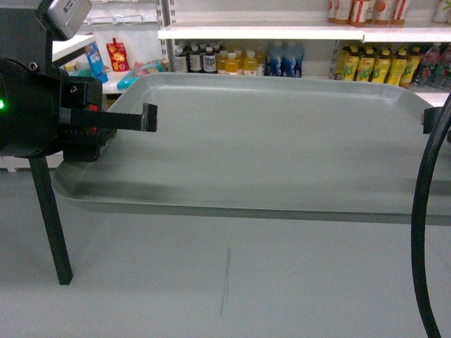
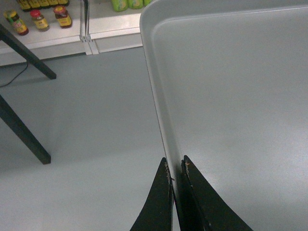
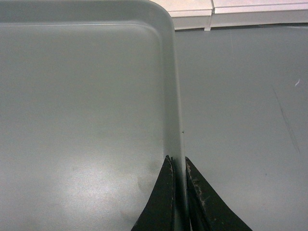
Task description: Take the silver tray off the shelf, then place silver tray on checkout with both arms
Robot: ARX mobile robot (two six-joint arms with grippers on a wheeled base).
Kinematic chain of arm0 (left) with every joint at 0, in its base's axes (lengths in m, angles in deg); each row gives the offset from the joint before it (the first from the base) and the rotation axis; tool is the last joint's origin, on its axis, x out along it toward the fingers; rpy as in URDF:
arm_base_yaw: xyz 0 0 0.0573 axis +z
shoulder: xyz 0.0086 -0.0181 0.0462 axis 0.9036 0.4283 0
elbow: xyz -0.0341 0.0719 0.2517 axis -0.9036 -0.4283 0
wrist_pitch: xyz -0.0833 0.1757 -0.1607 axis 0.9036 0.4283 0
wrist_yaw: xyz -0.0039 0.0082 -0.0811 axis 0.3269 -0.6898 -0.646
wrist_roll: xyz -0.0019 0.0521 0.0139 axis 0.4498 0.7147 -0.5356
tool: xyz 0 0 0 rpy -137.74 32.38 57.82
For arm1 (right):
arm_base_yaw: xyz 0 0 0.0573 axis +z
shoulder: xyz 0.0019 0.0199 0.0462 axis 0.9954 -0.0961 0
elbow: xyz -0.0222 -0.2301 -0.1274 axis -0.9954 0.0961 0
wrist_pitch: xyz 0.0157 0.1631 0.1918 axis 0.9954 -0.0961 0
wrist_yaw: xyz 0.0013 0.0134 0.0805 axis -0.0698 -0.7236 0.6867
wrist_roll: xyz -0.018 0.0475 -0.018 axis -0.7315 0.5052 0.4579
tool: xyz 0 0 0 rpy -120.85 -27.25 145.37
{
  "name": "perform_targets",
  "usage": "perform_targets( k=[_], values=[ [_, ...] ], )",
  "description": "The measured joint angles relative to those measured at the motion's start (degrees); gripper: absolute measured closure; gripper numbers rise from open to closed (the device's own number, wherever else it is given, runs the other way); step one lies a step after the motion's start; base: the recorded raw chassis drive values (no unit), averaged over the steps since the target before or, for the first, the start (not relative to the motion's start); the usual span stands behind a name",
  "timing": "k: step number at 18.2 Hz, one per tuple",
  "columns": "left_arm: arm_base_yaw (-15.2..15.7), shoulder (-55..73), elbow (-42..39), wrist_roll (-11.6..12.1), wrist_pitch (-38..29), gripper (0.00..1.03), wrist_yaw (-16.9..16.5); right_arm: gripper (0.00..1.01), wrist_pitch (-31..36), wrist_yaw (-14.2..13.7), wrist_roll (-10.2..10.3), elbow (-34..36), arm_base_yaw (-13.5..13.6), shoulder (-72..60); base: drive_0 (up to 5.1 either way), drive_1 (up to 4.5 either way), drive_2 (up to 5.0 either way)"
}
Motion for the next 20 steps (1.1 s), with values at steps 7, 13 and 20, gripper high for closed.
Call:
perform_targets(
  k=[7,13,20],
  values=[
    [0.0,0.0,0.0,0.0,0.2,0.99,0.0,0.98,-0.3,0.0,0.0,0.0,0.1,0.0,0.1,-4.11,4.3],
    [0.0,-0.3,-0.1,0.0,0.1,0.99,0.0,0.98,-0.3,0.0,0.0,0.0,0.0,0.1,0.0,-2.11,2.1],
    [-0.3,-0.3,0.0,0.0,0.0,0.99,0.1,0.98,-0.4,0.1,0.0,0.0,-0.3,0.1,-4.1,2.29,2.3]
  ],
)
